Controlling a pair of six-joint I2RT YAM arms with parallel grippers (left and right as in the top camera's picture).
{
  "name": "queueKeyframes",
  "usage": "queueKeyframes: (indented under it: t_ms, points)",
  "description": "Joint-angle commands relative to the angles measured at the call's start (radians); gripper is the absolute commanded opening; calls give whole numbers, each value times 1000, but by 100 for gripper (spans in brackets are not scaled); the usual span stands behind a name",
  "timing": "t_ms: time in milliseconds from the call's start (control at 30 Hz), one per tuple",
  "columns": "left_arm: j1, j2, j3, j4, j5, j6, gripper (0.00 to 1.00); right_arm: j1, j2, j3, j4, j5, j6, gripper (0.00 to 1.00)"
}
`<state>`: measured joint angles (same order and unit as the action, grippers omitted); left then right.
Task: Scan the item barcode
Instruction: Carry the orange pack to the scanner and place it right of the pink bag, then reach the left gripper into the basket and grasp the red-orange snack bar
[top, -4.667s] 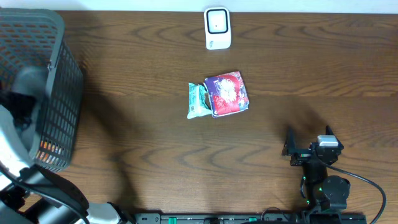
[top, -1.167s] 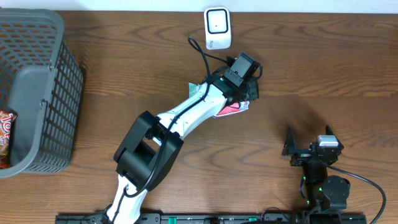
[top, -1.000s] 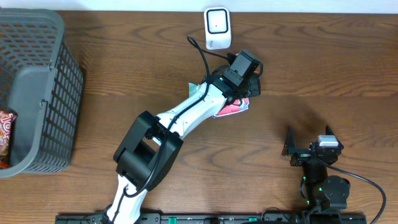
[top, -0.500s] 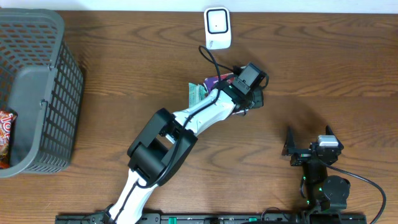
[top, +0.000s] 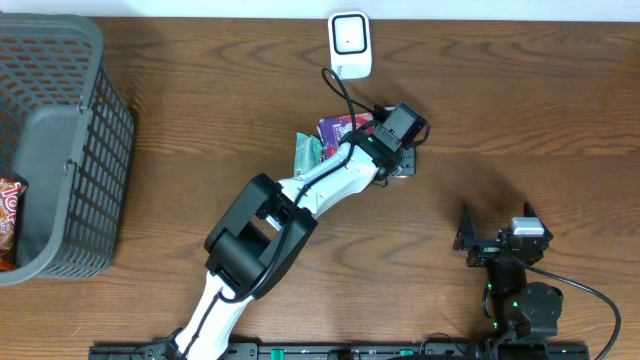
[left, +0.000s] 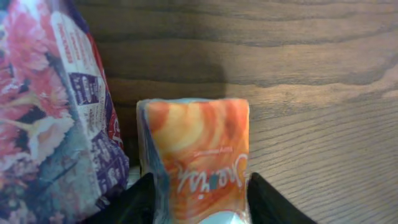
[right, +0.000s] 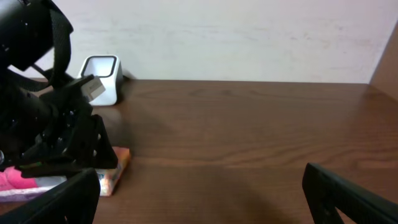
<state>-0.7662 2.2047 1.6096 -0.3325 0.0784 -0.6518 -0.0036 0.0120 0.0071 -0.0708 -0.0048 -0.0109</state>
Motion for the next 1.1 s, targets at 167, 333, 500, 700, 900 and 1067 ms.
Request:
queueKeyframes:
  t_ms: [167, 333, 500, 700, 900, 1067]
  points:
    - [15, -213, 3, 14, -31, 16, 54, 7, -6, -2, -3, -1, 7, 99]
    - [54, -386, 3, 47, -31, 30, 57, 7, -6, -2, -3, -1, 7, 99]
    - [143, -558, 3, 1, -55, 229, 63, 7, -6, -2, -3, -1, 6, 99]
    - [364, -730, 3, -129, -243, 263, 71, 7, -6, -2, -3, -1, 6, 99]
    - [718, -810, 3, -195, -248, 337, 77, 7, -6, -2, -3, -1, 7, 99]
    - [963, -828, 3, -198, -248, 338, 79, 7, -6, -2, -3, -1, 7, 99]
